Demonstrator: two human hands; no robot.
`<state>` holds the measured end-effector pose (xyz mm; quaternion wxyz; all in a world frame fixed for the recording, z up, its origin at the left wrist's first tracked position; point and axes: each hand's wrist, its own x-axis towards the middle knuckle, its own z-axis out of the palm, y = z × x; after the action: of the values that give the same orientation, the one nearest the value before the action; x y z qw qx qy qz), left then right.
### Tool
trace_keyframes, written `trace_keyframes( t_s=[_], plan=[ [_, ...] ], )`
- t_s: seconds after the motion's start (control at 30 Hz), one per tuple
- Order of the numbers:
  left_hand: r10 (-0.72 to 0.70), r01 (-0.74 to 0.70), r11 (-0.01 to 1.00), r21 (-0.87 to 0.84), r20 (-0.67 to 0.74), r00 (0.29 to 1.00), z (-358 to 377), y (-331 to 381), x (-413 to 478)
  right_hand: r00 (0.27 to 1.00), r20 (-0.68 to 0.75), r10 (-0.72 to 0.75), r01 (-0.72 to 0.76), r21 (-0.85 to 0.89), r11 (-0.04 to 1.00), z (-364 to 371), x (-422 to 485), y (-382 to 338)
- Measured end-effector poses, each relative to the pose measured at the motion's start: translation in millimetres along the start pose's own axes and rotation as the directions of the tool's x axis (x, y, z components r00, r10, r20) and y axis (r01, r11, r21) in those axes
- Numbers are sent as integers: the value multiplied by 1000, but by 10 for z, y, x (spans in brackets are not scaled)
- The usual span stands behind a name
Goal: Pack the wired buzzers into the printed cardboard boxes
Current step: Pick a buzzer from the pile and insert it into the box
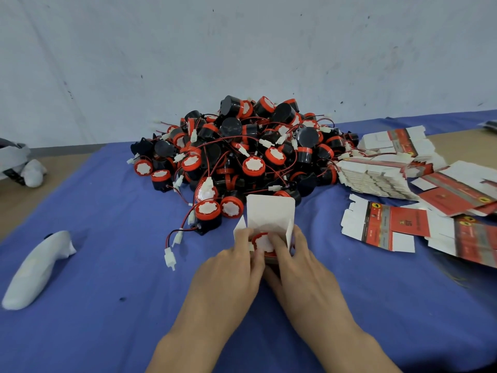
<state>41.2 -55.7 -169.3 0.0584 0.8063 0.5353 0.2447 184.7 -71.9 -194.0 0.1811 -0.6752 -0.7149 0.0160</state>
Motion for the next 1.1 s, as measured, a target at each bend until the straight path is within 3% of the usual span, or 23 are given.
trace_keyframes(
  t_s=[0.17, 0.43, 0.5, 0.63, 0.83, 0.97, 1.1],
  plan=[
    [-2, 1, 1000, -16, -37, 999, -85, -113, -54, 1000, 1, 6, -6, 4, 1000, -47, -6, -8],
    [177, -136, 968, 209, -189, 966, -52, -63, -56, 999, -36, -11, 12, 46, 999, -48, -16, 1],
    [146, -98, 964, 248, -186, 971, -49, -83, -23, 999, -34, -11, 13, 48, 999, -54, -9, -3],
    [19, 8, 994, 106, -250, 968, -56, -120, 18, 999, -34, -16, 17, 44, 999, -64, -9, 4],
    [-27, 40, 998, 53, -218, 976, 42, -178, 34, 999, -23, -30, 31, 51, 998, -44, -18, 24],
    [-86, 83, 996, -31, -117, 989, 46, -217, 65, 1000, -13, -22, 23, 47, 999, -36, -10, 21],
    [-99, 98, 993, 72, 7, 995, -3, -230, 75, 1000, 2, -21, 21, 39, 999, -28, 0, 12]
  ],
)
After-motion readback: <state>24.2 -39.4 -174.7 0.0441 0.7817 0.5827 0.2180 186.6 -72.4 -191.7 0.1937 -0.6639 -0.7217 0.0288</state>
